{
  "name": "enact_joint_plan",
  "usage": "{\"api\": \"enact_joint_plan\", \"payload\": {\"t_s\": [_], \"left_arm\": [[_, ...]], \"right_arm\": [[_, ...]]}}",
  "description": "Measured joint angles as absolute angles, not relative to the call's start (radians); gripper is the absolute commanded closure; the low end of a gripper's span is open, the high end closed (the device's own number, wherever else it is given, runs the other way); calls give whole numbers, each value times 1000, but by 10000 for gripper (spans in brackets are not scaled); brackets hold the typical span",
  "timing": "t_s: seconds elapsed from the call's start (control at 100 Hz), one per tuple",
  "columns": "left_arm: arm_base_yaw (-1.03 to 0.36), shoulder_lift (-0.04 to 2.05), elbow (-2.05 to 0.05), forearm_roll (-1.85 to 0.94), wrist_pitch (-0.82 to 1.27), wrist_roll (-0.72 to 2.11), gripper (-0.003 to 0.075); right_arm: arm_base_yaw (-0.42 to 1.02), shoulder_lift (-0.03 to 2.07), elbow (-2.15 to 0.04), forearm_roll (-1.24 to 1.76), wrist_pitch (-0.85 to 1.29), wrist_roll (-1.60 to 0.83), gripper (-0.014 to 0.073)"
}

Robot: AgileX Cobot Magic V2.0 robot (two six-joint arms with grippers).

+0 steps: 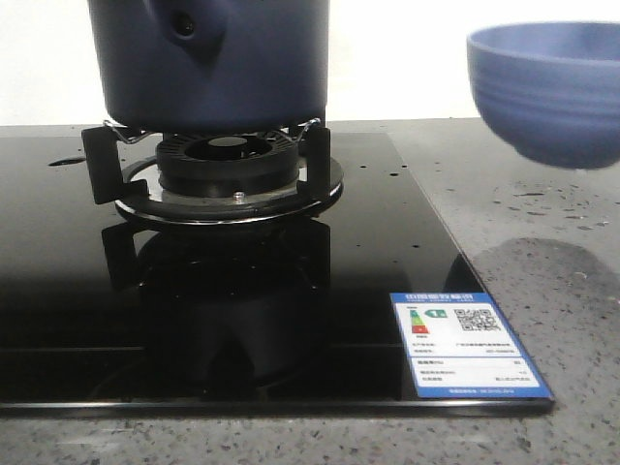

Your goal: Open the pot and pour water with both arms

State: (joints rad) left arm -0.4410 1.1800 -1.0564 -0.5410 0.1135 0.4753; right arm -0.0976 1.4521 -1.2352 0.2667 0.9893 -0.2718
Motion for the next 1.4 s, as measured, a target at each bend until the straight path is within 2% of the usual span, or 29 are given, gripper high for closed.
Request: {"api": "enact_joint_plan", "payload": {"t_s": [0.3, 0.37, 0.44, 0.56, 0.63, 0.81, 1.049, 1.399], "left_arm": [[-441, 1182, -1056, -541, 98, 475, 358], [-441, 1182, -1056, -541, 98, 475, 358], [-441, 1182, -1056, -541, 98, 475, 358], [-441, 1182, -1056, -541, 98, 475, 358], [-441, 1182, -1056, -541, 98, 475, 358], [-475, 1190, -1056, -541, 79, 475, 358], [-555, 1269, -1056, -529, 42, 475, 358], [-577, 1358, -1063, -526, 0, 475, 358]], "right_arm": [[-98, 1521, -1198, 252, 957, -272, 634], [-98, 1525, -1198, 250, 950, -272, 602], [-98, 1525, -1198, 250, 946, -272, 489], [-98, 1525, -1198, 250, 942, -272, 186], [-98, 1525, -1210, 250, 948, -272, 107], [-98, 1502, -1261, 260, 981, -272, 102], [-98, 1358, -1282, 269, 987, -272, 102], [-98, 1267, -1282, 281, 997, -272, 102]]}}
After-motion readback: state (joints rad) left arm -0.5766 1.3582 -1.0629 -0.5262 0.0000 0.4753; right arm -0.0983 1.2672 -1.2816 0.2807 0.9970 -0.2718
